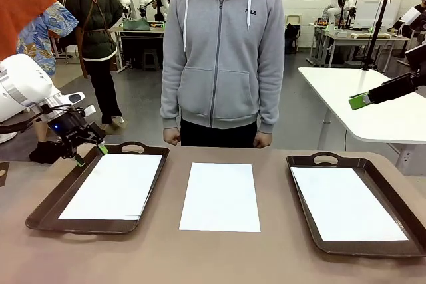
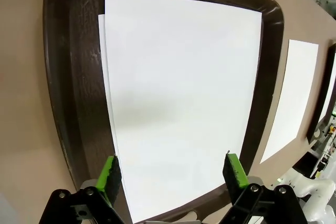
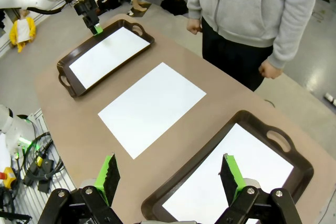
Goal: Sort the A4 documents.
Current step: Receive the A4 Paper.
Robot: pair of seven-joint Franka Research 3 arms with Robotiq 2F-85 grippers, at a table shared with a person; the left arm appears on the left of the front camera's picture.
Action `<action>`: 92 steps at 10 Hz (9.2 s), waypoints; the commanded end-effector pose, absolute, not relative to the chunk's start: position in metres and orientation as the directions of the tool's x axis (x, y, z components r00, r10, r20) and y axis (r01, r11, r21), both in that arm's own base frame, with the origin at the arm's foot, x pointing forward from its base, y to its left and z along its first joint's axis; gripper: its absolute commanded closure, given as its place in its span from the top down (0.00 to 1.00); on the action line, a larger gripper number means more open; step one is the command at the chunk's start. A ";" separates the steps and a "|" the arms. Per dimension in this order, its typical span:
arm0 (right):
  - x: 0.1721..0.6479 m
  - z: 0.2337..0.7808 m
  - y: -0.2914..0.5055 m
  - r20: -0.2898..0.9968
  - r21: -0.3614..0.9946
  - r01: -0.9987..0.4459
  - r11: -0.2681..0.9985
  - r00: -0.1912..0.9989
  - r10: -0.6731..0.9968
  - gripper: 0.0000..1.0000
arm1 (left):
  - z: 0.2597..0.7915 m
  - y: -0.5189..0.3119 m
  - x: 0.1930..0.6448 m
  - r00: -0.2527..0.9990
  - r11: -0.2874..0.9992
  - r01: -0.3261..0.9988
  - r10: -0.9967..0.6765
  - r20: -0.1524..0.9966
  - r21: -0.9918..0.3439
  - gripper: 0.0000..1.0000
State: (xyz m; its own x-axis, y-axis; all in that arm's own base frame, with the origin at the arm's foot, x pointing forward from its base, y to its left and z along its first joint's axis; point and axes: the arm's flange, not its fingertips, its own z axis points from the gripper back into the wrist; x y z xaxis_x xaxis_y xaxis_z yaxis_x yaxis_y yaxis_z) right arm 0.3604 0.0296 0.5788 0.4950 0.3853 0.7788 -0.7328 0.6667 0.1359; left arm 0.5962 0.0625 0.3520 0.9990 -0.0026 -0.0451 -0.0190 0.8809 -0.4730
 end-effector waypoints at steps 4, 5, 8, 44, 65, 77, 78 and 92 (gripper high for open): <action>0.361 0.577 0.030 0.780 0.142 -0.738 0.660 0.494 0.384 1.00 | 0.354 0.063 0.597 0.999 0.890 -0.023 0.000 -0.050 -0.454 1.00; 0.361 0.577 0.030 0.780 0.142 -0.738 0.660 0.494 0.384 1.00 | 0.354 0.063 0.597 0.999 0.890 -0.023 0.000 -0.050 -0.454 1.00; 0.361 0.577 0.030 0.780 0.142 -0.738 0.660 0.494 0.384 1.00 | 0.372 0.044 0.600 0.999 0.931 0.043 -0.051 -0.014 -0.363 1.00; 0.361 0.577 0.030 0.780 0.142 -0.738 0.660 0.494 0.384 1.00 | 0.553 0.017 0.436 0.503 0.612 0.767 -0.387 0.773 -0.193 1.00; 0.361 0.577 0.030 0.780 0.142 -0.738 0.660 0.494 0.384 1.00 | 0.553 0.017 0.436 0.503 0.612 0.767 -0.387 0.773 -0.193 1.00; 0.361 0.577 0.030 0.780 0.142 -0.738 0.660 0.494 0.384 1.00 | 0.553 0.017 0.436 0.503 0.612 0.767 -0.387 0.773 -0.193 1.00; 0.361 0.577 0.030 0.780 0.142 -0.738 0.660 0.494 0.384 1.00 | 0.553 0.017 0.436 0.503 0.612 0.767 -0.387 0.773 -0.193 1.00; 0.361 0.577 0.030 0.780 0.142 -0.738 0.660 0.494 0.384 1.00 | 0.553 0.017 0.436 0.503 0.612 0.767 -0.387 0.773 -0.193 1.00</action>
State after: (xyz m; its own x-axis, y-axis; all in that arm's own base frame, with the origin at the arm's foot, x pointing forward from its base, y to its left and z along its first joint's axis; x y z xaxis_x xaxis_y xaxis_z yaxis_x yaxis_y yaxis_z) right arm 0.3604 0.0296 0.5789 0.4950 0.3858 0.7786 -0.7327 0.6670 0.1354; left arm 0.4373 0.0170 0.5517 0.5141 -0.3820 0.7680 0.7601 0.6178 -0.2015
